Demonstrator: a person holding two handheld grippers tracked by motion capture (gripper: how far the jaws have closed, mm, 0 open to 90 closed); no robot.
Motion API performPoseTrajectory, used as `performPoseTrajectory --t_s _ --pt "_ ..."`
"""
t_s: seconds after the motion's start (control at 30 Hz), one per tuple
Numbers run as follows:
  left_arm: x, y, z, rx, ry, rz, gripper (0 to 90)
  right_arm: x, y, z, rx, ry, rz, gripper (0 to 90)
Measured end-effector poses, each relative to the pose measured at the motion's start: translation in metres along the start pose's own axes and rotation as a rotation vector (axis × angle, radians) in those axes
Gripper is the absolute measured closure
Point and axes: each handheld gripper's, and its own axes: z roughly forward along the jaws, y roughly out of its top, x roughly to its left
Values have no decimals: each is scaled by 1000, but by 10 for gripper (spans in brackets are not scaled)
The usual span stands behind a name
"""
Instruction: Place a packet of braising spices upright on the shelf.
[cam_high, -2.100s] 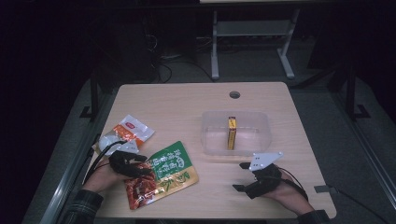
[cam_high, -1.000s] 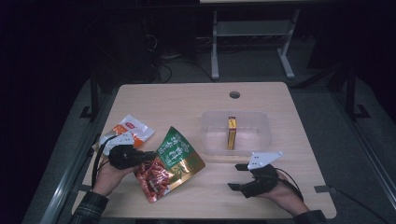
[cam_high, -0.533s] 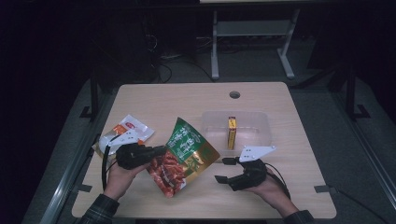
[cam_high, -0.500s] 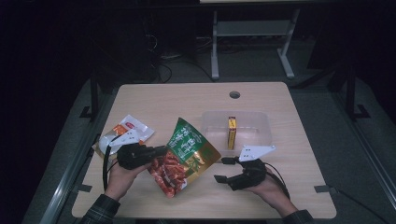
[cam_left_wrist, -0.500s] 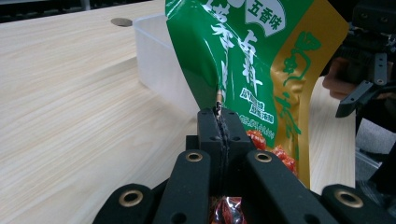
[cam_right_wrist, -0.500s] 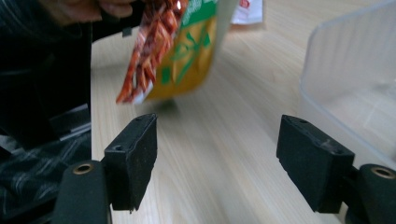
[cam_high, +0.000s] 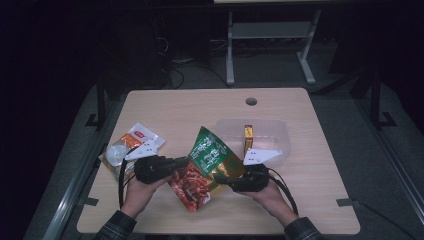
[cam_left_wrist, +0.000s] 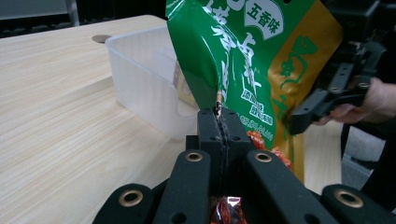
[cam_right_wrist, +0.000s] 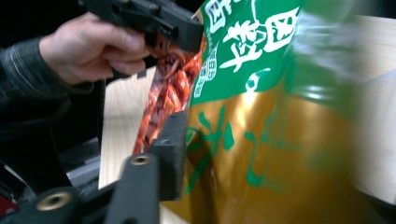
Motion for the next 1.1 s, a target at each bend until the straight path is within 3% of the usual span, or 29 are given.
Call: performPoseTrajectory --t_s 0.2,0.33,0.57,0.73,0.93,1.03,1.1 --pt "0 -1 -3 -17 1 -11 896 -6 2 3 -44 38 55 785" --pt "-1 -2 -2 -20 -9 -10 896 -6 3 1 -35 33 52 842" --pt "-8 -3 -1 -25 -27 -6 894 -7 7 -6 -11 51 60 884" --pt "-14 -4 1 -3 -37 32 889 -11 9 -13 11 84 74 892" --pt "-16 -7 6 50 -40 64 869 -10 13 -21 54 81 39 893" --pt "-17 -9 9 79 -21 90 842 -9 14 -27 53 81 21 894" --pt "-16 -9 9 78 -9 81 811 -7 14 -32 57 74 16 895"
